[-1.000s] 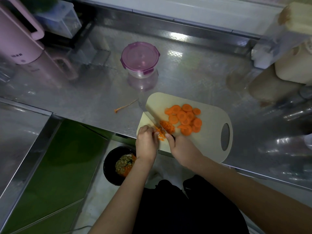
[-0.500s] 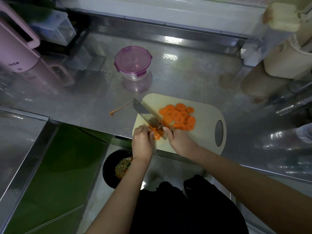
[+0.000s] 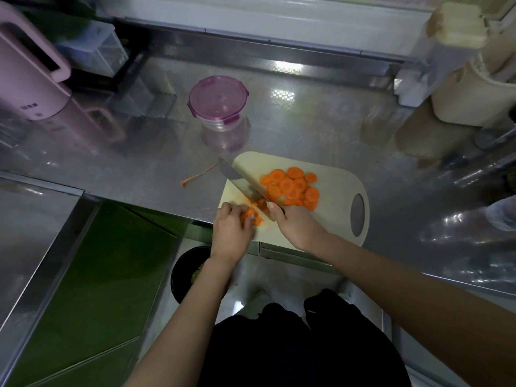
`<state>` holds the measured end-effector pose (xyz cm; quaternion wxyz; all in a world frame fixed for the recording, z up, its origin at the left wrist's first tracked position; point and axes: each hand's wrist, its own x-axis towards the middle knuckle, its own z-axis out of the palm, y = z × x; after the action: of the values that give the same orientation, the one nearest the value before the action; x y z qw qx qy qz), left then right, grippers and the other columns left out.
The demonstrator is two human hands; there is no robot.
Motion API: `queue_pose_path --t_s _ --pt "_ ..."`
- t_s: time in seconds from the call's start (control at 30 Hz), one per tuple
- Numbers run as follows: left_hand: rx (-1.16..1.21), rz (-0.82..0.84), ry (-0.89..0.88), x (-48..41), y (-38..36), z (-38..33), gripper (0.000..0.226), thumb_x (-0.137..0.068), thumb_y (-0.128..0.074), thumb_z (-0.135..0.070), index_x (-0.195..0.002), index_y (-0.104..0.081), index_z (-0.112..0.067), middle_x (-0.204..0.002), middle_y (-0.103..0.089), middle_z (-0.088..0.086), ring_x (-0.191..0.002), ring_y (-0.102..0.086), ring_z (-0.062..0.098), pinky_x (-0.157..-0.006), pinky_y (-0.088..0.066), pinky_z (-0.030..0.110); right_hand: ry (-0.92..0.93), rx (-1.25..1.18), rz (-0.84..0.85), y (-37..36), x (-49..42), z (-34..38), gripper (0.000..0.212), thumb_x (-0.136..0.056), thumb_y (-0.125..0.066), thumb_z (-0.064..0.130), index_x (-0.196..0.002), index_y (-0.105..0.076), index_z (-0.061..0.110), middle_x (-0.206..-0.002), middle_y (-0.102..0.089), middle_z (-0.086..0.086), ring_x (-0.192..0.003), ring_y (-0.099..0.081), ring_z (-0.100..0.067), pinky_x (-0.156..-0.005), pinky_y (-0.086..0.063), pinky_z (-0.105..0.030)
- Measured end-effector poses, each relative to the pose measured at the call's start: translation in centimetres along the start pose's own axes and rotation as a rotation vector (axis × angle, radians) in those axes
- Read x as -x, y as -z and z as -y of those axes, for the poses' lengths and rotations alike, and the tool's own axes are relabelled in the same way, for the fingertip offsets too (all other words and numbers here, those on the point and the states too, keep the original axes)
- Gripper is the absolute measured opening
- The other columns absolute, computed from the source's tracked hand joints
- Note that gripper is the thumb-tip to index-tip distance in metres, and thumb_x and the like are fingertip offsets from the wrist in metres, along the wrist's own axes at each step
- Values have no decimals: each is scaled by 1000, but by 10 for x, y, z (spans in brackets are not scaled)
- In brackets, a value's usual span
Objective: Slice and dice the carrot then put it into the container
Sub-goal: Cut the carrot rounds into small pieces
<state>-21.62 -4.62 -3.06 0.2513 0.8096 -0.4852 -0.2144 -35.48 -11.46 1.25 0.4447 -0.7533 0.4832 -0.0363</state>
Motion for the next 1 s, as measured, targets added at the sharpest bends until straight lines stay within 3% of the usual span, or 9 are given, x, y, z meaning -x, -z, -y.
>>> queue_pose_path --t_s 0.1,0.23,0.33,0.4,0.47,0.57,0.7,0.9,1.0 --pt "-12 52 -35 4 2 7 42 -82 -69 -22 -120 -59 -11 -113 -50 10 -110 -44 26 -101 -31 31 2 9 -3 5 7 4 55 -102 -28 41 -60 -49 11 -56 -47 -3 -58 -47 -15 -59 -35 -29" --pt "27 77 -24 4 4 11 44 -78 -73 -12 -120 -59 -11 -111 -50 8 -108 -48 25 -100 -35 29 16 -35 -12 9 15 9 48 -102 -31 37 -56 -36 24 -53 -38 4 -52 -38 -7 -52 -26 -22" --pt "121 71 25 3 5 9 39 -77 -73 -7 -115 -61 -9 -108 -49 7 -102 -52 22 -99 -40 28 22 -40 -9 7 18 8 47 -102 -30 39 -60 -40 20 -57 -44 -1 -57 -45 -12 -55 -32 -24" --pt "146 56 50 3 5 6 36 -77 -73 -7 -112 -63 -8 -107 -48 6 -99 -53 22 -98 -42 30 17 -61 -11 4 19 6 52 -101 -29 43 -67 -50 8 -67 -54 -13 -69 -55 -26 -67 -44 -35" --pt "147 39 66 2 3 3 32 -78 -72 -8 -109 -64 -8 -107 -49 7 -98 -54 22 -97 -43 32 0 -54 -4 0 18 3 62 -100 -28 47 -77 -55 -4 -74 -59 -20 -74 -58 -34 -71 -46 -40" --pt "135 8 62 2 2 1 25 -79 -71 -7 -103 -65 -7 -104 -50 5 -95 -55 22 -94 -44 30 -9 -12 18 -3 20 3 60 -100 -27 46 -64 -44 2 -57 -45 -13 -57 -47 -26 -57 -36 -34" --pt "95 -38 26 2 2 -1 16 -78 -72 -7 -94 -68 -5 -93 -53 4 -88 -56 23 -83 -42 25 -27 31 23 -4 21 8 60 -101 -28 44 -53 -36 8 -51 -39 -8 -50 -40 -20 -52 -30 -33" --pt "61 -74 32 1 0 -1 12 -79 -72 -10 -89 -71 -5 -88 -60 9 -82 -57 25 -73 -37 22 -42 69 55 -4 16 11 62 -102 -27 42 -50 -34 10 -49 -38 -6 -47 -39 -18 -47 -27 -28" --pt "61 -77 40 -1 0 -2 13 -80 -71 -10 -91 -70 -4 -90 -60 9 -83 -57 24 -72 -36 20 -51 82 63 -5 13 11 62 -102 -27 43 -54 -42 7 -53 -44 -9 -50 -44 -19 -49 -31 -28"
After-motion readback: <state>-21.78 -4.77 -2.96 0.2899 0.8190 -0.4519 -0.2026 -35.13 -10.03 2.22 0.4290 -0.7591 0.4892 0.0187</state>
